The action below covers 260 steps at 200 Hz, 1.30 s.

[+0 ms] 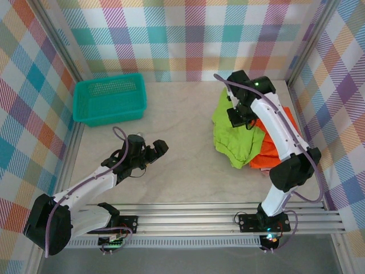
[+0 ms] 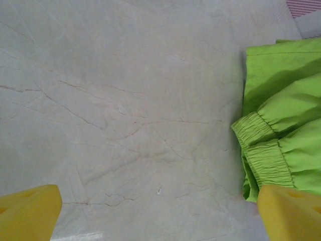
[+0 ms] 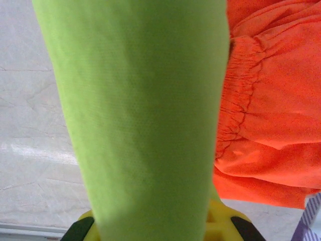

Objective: Fold and stack the shorts

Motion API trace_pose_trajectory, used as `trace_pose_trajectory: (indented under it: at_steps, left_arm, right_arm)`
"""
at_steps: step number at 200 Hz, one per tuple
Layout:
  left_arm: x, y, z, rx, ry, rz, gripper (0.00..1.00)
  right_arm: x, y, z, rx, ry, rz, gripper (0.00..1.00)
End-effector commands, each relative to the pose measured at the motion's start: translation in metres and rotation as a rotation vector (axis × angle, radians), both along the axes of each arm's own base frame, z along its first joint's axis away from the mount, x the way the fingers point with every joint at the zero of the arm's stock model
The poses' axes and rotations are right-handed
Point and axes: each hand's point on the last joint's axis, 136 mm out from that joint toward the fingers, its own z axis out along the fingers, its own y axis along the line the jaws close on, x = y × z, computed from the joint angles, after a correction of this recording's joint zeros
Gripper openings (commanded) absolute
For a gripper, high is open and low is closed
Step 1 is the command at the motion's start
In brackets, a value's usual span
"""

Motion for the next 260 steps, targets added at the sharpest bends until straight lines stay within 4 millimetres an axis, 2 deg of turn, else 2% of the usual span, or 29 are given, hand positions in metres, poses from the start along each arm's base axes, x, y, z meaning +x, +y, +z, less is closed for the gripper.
trace_pose_trajectory:
  at_steps: [1,42,79,113,153,173,196,227,260]
  left_arm:
    - [0.010,-0.005,0.016,-0.029,-0.043,-0.006,1.00]
    - [0.011,-0.005,0.014,-0.032,-0.039,-0.005,1.00]
    - [0.011,-0.004,0.013,-0.028,-0.036,-0.003,1.00]
    - [0.012,-0.005,0.012,-0.026,-0.031,-0.005,1.00]
    - [0.015,-0.008,0.009,-0.024,-0.021,-0.012,1.00]
    - [0.015,-0.009,0.007,-0.023,-0.014,-0.017,1.00]
    - [0.017,-0.011,0.004,-0.024,-0.007,-0.022,1.00]
    - [0.019,-0.013,0.001,-0.023,0.004,-0.031,1.00]
    - [0.020,-0.012,-0.001,-0.022,0.007,-0.034,1.00]
  right_arm:
    - [-0.010,-0.015,0.028,-0.016,-0.039,-0.028,0.00]
    - [-0.010,-0.041,0.053,-0.039,-0.094,-0.080,0.00]
    - [-0.010,-0.078,0.066,-0.053,-0.136,-0.175,0.00]
    - [-0.007,-0.102,0.078,-0.028,-0.192,-0.228,0.00]
    - [0.002,-0.145,0.065,-0.124,-0.180,-0.296,0.00]
    - [0.009,-0.159,0.061,-0.149,-0.186,-0.318,0.00]
    - [0.016,-0.173,0.048,-0.182,-0.166,-0.335,0.00]
    - [0.021,-0.198,0.024,-0.307,-0.109,-0.323,0.05]
    - [0.021,-0.231,0.014,-0.412,-0.084,-0.390,0.09]
